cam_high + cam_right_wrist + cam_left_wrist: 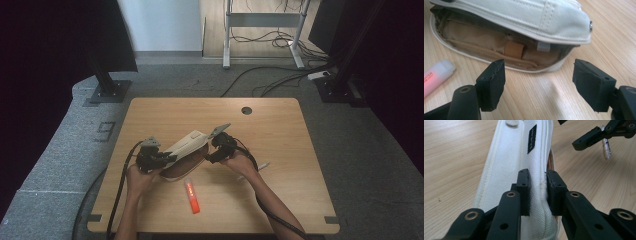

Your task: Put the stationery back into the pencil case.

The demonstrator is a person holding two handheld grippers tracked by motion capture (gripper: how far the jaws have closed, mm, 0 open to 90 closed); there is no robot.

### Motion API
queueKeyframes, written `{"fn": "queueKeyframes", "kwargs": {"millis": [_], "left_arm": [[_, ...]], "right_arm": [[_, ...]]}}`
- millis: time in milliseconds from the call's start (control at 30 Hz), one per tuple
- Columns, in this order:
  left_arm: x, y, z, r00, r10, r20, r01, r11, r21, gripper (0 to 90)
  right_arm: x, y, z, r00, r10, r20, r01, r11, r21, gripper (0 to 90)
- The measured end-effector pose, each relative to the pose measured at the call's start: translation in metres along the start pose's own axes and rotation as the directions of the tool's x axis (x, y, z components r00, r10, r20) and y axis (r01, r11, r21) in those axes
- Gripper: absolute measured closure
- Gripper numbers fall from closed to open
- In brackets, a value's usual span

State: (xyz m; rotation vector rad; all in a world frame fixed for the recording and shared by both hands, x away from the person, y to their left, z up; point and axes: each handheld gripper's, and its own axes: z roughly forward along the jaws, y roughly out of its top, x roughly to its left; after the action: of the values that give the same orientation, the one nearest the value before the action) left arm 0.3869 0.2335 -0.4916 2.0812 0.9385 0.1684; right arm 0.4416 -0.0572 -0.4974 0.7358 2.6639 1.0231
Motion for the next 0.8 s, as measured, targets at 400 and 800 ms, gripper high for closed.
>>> {"fn": "queueKeyframes", "kwargs": {"millis": [400,800], "left_arm": [[0.001,-0.001,0.0,1.0,-0.005,0.007,0.005,1.0,-0.003,74.6],[0.002,-0.001,0.0,0.9998,-0.013,0.013,0.013,0.9999,-0.005,74.4]], "right_arm": [[-0.007,-0.014,-0.02,0.9998,0.021,0.008,-0.021,1.0,-0.022,26.1],[-0.015,-0.032,-0.039,0.9985,0.052,0.014,-0.052,0.998,-0.039,26.2]]}}
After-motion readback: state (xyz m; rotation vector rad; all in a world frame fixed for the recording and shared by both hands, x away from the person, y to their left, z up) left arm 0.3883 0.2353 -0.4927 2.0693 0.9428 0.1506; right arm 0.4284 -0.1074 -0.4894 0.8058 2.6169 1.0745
